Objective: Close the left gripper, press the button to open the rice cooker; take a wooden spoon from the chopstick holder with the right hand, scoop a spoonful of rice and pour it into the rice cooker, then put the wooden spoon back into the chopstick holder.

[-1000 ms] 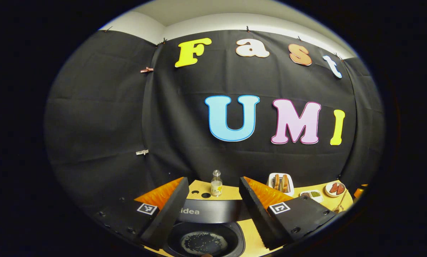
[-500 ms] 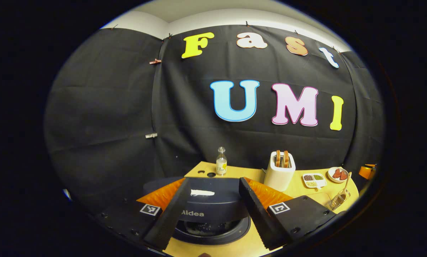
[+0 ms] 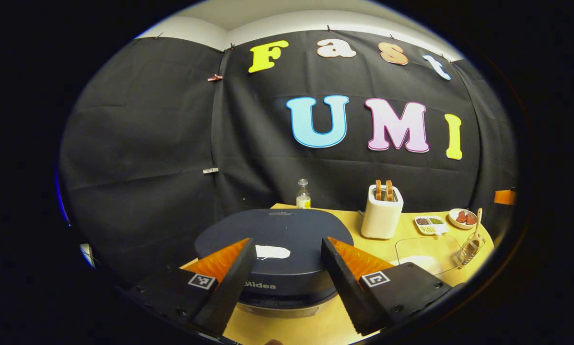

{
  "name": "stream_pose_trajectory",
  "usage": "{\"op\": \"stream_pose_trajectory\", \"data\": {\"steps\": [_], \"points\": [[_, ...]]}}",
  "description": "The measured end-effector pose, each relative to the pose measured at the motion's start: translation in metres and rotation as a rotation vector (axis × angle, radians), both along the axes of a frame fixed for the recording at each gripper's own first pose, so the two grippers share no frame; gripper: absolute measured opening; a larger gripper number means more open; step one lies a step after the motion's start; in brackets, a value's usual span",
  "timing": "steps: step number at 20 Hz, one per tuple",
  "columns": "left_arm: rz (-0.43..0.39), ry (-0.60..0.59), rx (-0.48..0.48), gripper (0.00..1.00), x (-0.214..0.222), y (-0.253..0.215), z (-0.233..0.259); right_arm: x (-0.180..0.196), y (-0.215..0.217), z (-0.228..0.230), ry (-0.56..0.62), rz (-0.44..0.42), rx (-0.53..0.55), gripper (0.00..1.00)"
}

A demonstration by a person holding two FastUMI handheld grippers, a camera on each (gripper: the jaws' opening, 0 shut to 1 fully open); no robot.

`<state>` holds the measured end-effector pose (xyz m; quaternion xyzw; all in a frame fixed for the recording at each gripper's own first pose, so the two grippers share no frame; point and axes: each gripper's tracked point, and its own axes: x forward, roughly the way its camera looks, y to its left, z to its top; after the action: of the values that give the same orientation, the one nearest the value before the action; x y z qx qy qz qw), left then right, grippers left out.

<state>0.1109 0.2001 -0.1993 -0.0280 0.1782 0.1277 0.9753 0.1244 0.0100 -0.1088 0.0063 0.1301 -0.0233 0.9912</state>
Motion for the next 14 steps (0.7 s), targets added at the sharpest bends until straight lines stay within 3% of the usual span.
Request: {"op": "stream_pose_trajectory", "data": {"steps": [3, 13, 14], "points": [[0.0, 0.035, -0.018, 0.95, -0.009, -0.003, -0.024, -0.001, 0.0, 0.001, -0.002, -0.001, -0.001, 0.44], [0.009, -0.055, 0.001, 0.97, -0.012, -0.004, -0.033, -0.001, 0.017, 0.004, -0.001, 0.029, -0.016, 0.44], [0.013, -0.064, 0.002, 0.96, -0.011, -0.003, -0.033, 0.0, 0.019, 0.005, -0.002, 0.031, -0.015, 0.48]]}}
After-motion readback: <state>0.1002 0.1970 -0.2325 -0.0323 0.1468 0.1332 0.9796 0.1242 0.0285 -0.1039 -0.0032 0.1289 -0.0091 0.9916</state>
